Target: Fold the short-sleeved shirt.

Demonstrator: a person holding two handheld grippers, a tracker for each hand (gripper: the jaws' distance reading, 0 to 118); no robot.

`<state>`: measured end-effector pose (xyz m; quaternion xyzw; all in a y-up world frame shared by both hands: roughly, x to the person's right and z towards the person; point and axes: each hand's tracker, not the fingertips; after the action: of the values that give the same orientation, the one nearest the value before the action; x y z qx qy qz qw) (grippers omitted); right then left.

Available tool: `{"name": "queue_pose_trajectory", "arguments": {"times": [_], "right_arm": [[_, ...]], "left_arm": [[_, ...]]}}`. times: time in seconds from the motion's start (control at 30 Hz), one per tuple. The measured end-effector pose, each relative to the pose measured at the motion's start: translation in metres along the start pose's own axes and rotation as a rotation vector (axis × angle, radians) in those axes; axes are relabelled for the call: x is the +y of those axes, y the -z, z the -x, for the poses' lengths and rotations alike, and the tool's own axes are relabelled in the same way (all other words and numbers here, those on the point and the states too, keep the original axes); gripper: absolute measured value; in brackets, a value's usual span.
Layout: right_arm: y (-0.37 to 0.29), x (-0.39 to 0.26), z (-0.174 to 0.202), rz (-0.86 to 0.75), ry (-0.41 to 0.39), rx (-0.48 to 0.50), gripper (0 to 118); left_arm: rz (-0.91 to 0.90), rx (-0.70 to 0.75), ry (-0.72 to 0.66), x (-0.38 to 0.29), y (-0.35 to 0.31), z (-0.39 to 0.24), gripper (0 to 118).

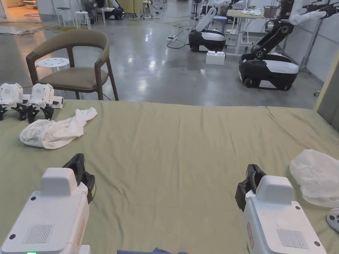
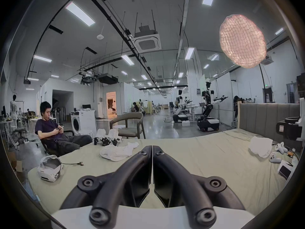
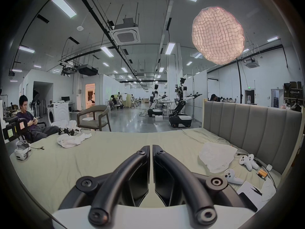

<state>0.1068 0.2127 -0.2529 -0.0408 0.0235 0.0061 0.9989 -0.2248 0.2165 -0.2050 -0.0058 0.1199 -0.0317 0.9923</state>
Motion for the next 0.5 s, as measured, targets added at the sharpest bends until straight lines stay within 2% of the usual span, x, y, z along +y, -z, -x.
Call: {"name": "queue_pose_trajectory", "arguments": {"times": [0.2, 0.27, 0.37, 0.5], "right_arm": [[-0.010, -0.004, 0.000, 0.019, -0.004, 0.015, 2], [-0.019, -0.020, 0.009, 0.074, -0.006, 0.027, 2], [-0.031, -0.058, 0.028, 0.206, 0.003, 0.120, 2], [-0.038, -0.117, 0.064, 0.394, -0.038, 0.249, 2]], "left_arm": [[0.039, -0.021, -0.014, -0.005, -0.007, 0.010, 4], [0.058, -0.040, -0.010, -0.010, -0.013, 0.013, 4], [0.088, -0.046, -0.007, -0.022, -0.024, 0.016, 4], [0.151, -0.041, -0.026, -0.040, -0.037, 0.025, 4]]}}
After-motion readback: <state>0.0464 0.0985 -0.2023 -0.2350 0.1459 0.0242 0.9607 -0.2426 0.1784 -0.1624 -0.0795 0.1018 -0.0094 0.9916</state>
